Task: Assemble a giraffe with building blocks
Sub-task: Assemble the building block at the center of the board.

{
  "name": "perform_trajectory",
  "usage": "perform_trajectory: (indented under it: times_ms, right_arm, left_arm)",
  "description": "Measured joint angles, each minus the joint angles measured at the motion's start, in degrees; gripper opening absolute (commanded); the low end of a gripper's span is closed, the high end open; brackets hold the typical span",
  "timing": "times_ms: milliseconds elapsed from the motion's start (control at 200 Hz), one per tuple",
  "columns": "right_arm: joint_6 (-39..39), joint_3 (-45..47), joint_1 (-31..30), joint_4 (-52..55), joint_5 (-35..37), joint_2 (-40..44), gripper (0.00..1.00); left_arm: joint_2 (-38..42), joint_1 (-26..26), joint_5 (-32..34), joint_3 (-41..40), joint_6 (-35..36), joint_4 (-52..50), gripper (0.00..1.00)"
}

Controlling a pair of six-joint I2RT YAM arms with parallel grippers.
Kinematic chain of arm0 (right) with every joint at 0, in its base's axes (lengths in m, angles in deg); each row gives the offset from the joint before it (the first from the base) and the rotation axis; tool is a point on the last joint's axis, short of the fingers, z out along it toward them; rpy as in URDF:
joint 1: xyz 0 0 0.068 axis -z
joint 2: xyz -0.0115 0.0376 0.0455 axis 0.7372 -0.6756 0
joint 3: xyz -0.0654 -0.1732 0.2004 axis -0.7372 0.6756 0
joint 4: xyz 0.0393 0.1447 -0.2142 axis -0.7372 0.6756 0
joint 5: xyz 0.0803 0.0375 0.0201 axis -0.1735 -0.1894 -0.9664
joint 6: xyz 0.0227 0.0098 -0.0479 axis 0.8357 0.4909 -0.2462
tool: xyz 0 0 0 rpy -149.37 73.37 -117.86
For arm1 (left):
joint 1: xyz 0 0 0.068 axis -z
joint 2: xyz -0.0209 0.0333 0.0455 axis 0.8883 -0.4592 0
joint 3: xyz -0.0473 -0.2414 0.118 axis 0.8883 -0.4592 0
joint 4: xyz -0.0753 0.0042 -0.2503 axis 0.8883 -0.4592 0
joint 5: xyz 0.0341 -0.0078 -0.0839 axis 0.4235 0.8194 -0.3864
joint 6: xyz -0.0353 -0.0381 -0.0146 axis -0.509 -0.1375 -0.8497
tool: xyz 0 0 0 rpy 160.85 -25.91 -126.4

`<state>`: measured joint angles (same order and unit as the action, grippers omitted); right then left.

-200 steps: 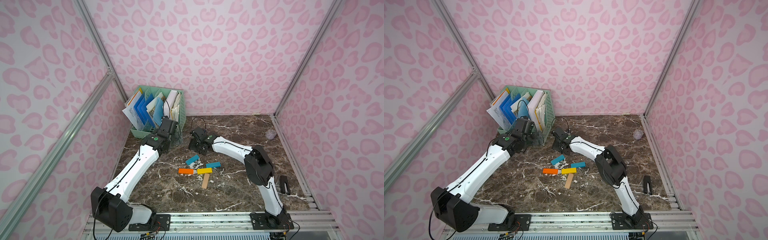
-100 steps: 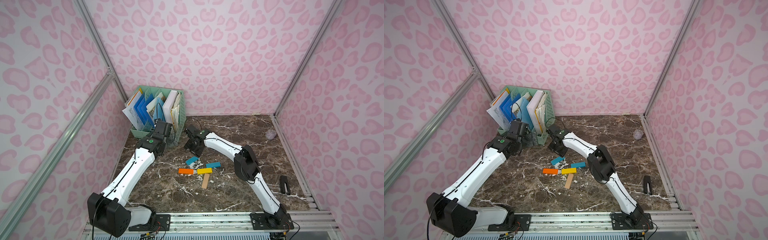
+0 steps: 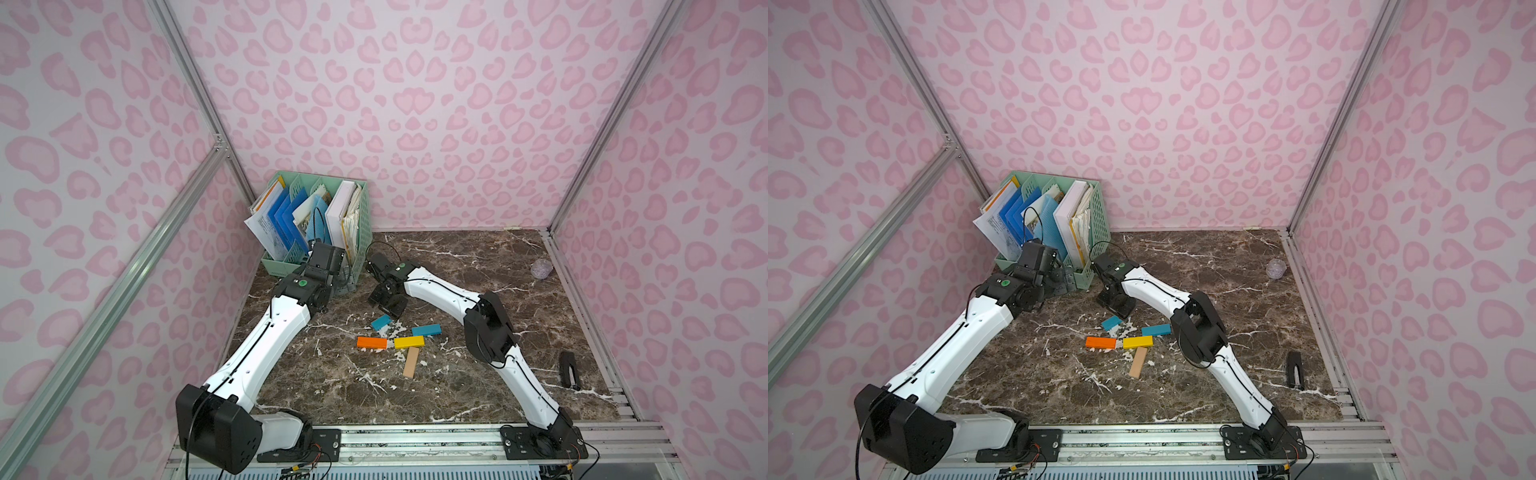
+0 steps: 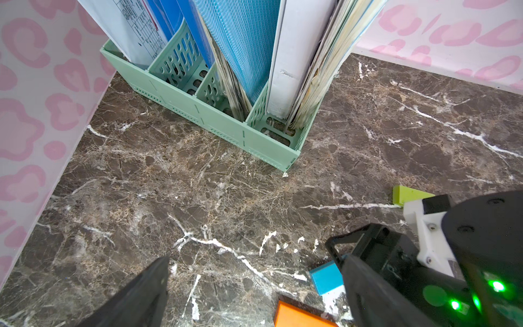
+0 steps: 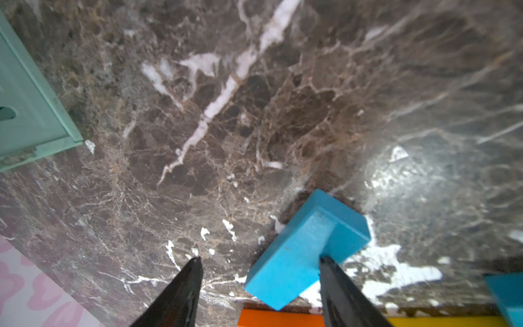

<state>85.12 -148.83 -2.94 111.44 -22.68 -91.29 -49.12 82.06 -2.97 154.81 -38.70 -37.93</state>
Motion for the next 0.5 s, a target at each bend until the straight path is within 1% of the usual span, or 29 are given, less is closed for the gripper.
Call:
perform_trajectory:
  times_ms: [210, 445, 500]
  right_arm:
    - [0.6, 2.3, -1.7, 3.3, -0.1, 1.0, 0.68]
    - [1.4, 3.4, -1.8, 3.2, -0.2, 0.8, 0.66]
    - [1.4, 3.6, -1.8, 2.9, -0.3, 0.8, 0.64]
  left_arm:
    - [0.0, 0.0, -0.3, -0.5, 0.0, 0.4, 0.99]
    - [0.2, 0.0, -0.8, -0.9, 0.0, 0.6, 0.99]
    - [0.3, 0.0, -0.8, -1.0, 0.0, 0.7, 0.99]
